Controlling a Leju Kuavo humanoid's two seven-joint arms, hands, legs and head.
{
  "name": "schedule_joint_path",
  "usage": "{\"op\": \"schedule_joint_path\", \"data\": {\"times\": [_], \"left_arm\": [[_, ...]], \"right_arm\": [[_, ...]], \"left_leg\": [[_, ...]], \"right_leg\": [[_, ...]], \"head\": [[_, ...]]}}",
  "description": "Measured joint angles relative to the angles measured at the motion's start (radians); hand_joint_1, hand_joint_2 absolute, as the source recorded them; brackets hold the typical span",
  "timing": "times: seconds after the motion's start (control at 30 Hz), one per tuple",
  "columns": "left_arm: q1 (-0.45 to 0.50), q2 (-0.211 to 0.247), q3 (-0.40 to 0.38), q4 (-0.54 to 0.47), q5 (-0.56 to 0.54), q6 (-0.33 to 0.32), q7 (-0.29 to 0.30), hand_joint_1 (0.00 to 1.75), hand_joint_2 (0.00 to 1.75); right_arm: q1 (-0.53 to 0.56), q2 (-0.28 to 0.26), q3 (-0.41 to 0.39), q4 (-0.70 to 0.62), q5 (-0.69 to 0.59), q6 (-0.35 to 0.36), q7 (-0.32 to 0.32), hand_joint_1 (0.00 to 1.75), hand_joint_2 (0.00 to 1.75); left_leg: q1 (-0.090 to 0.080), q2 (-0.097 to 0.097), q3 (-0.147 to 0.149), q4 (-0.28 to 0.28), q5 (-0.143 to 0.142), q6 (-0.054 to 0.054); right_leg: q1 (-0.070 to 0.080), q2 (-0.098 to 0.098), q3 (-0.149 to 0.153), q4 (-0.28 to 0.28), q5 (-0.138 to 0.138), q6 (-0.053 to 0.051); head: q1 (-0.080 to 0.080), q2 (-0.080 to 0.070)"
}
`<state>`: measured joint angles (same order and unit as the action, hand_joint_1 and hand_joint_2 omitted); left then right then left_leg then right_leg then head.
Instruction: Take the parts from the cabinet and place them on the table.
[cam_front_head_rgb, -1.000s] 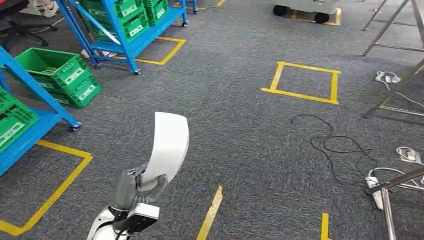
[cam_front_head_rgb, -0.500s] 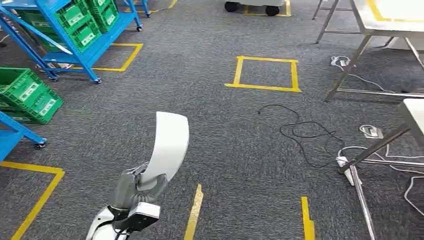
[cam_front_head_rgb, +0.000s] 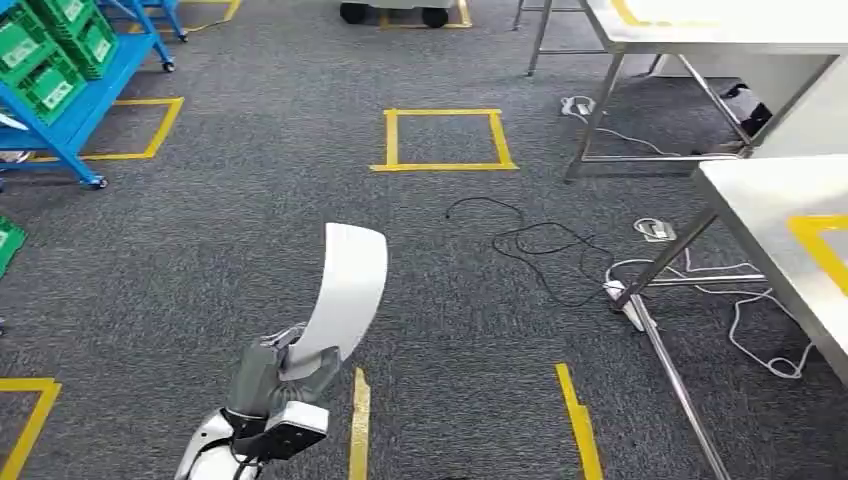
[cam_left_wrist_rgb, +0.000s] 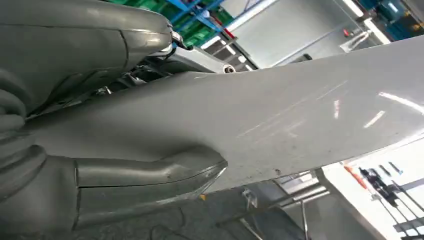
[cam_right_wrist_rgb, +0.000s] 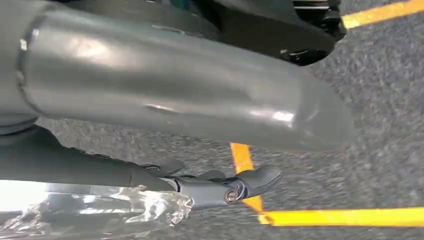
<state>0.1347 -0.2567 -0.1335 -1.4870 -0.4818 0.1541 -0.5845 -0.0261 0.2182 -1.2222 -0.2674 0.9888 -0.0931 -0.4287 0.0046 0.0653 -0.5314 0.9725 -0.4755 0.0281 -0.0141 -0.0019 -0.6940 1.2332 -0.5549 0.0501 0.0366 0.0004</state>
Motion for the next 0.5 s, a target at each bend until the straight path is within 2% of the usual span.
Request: {"op": "schedule_joint_path", "data": {"times": [0.03, 0.07, 0.1, 0.13, 0.23, 0.27, 0.3, 0.33, 0.37, 0.4, 0.43, 0.47, 0.5], "left_arm": [[0.0, 0.0, 0.0, 0.0, -0.001, 0.0, 0.002, 1.75, 1.75], [0.0, 0.0, 0.0, 0.0, -0.002, 0.0, 0.003, 1.75, 1.75], [0.0, 0.0, 0.0, 0.0, -0.002, 0.0, 0.003, 1.75, 1.75], [-0.001, 0.001, 0.0, 0.0, -0.002, 0.001, 0.004, 1.75, 1.75], [-0.002, 0.0, -0.002, 0.0, -0.003, 0.001, 0.004, 1.75, 1.75], [-0.004, 0.001, -0.003, 0.0, -0.003, 0.001, 0.004, 1.75, 1.75], [-0.004, 0.002, -0.005, 0.0, -0.005, 0.001, 0.004, 1.75, 1.75], [-0.004, 0.004, -0.005, 0.0, -0.004, 0.001, 0.004, 1.75, 1.75], [-0.003, 0.005, -0.004, 0.001, -0.004, 0.001, 0.005, 1.75, 1.75], [-0.003, 0.006, -0.004, 0.001, -0.005, 0.001, 0.005, 1.75, 1.75], [-0.003, 0.008, -0.005, 0.001, -0.006, 0.0, 0.006, 1.75, 1.75], [-0.003, 0.008, -0.005, 0.001, -0.009, 0.0, 0.008, 1.75, 1.75], [-0.005, 0.009, -0.005, 0.001, -0.012, 0.0, 0.01, 1.75, 1.75]], "right_arm": [[0.0, -0.001, 0.0, 0.0, 0.001, 0.001, 0.0, 0.0, 0.0], [-0.001, -0.002, 0.0, 0.0, 0.003, 0.001, -0.001, 0.0, 0.0], [-0.004, -0.002, 0.0, 0.0, 0.005, 0.002, -0.001, 0.0, 0.0], [-0.005, -0.002, 0.0, 0.0, 0.006, 0.002, -0.002, 0.0, 0.0], [-0.003, -0.003, 0.0, 0.0, 0.007, 0.002, -0.002, 0.0, 0.0], [-0.003, -0.003, 0.0, 0.0, 0.008, 0.002, -0.002, 0.0, 0.0], [-0.003, -0.003, 0.0, 0.0, 0.009, 0.002, -0.002, 0.0, 0.0], [-0.005, -0.003, 0.0, 0.0, 0.01, 0.002, -0.003, 0.0, 0.0], [-0.007, -0.003, 0.0, 0.0, 0.011, 0.002, -0.003, 0.0, 0.0], [-0.007, -0.003, 0.0, 0.0, 0.013, 0.003, -0.003, 0.0, 0.0], [-0.007, -0.003, 0.0, 0.0, 0.015, 0.004, -0.002, 0.0, 0.0], [-0.006, -0.003, 0.0, 0.0, 0.017, 0.005, -0.002, 0.0, 0.0], [-0.005, -0.003, 0.0, 0.0, 0.018, 0.006, -0.002, 0.0, 0.0]], "left_leg": [[0.001, 0.011, 0.002, 0.001, -0.002, -0.004], [0.002, 0.022, 0.006, 0.002, -0.005, -0.009], [0.0, 0.029, 0.007, 0.002, -0.007, -0.016], [-0.007, 0.037, 0.007, 0.01, -0.01, -0.023], [-0.002, 0.06, 0.011, 0.008, -0.008, -0.037], [0.002, 0.051, 0.009, 0.012, -0.019, -0.046], [0.005, -0.001, 0.002, 0.035, -0.041, -0.05], [0.006, -0.038, -0.026, 0.102, -0.085, -0.049], [0.006, -0.052, -0.064, 0.184, -0.126, -0.048], [0.005, -0.057, -0.106, 0.272, -0.162, -0.047], [0.005, -0.058, -0.135, 0.329, -0.175, -0.044], [0.005, -0.058, -0.141, 0.335, -0.161, -0.04], [0.004, -0.06, -0.126, 0.298, -0.124, -0.034]], "right_leg": [[-0.004, -0.011, 0.051, -0.09, 0.042, 0.003], [-0.007, -0.039, 0.112, -0.193, 0.081, 0.006], [0.002, -0.076, 0.135, -0.237, 0.062, 0.006], [0.003, -0.059, 0.143, -0.243, 0.075, -0.01], [0.009, -0.032, 0.13, -0.233, 0.073, -0.032], [0.003, -0.022, 0.135, -0.24, 0.08, -0.043], [0.003, -0.013, 0.133, -0.24, 0.082, -0.048], [0.004, -0.002, 0.131, -0.24, 0.084, -0.056], [0.005, 0.009, 0.129, -0.24, 0.085, -0.06], [0.009, 0.023, 0.127, -0.24, 0.086, -0.062], [0.012, 0.037, 0.126, -0.24, 0.088, -0.064], [0.015, 0.051, 0.126, -0.239, 0.089, -0.065], [0.017, 0.066, 0.126, -0.238, 0.089, -0.065]], "head": [[0.0, 0.0], [0.0, 0.0], [0.001, 0.0], [-0.001, 0.0], [-0.002, 0.0], [-0.002, 0.0], [-0.005, 0.0], [-0.008, 0.0], [-0.009, 0.0], [-0.01, 0.0], [-0.01, 0.0], [-0.009, 0.0], [-0.01, 0.0]]}}
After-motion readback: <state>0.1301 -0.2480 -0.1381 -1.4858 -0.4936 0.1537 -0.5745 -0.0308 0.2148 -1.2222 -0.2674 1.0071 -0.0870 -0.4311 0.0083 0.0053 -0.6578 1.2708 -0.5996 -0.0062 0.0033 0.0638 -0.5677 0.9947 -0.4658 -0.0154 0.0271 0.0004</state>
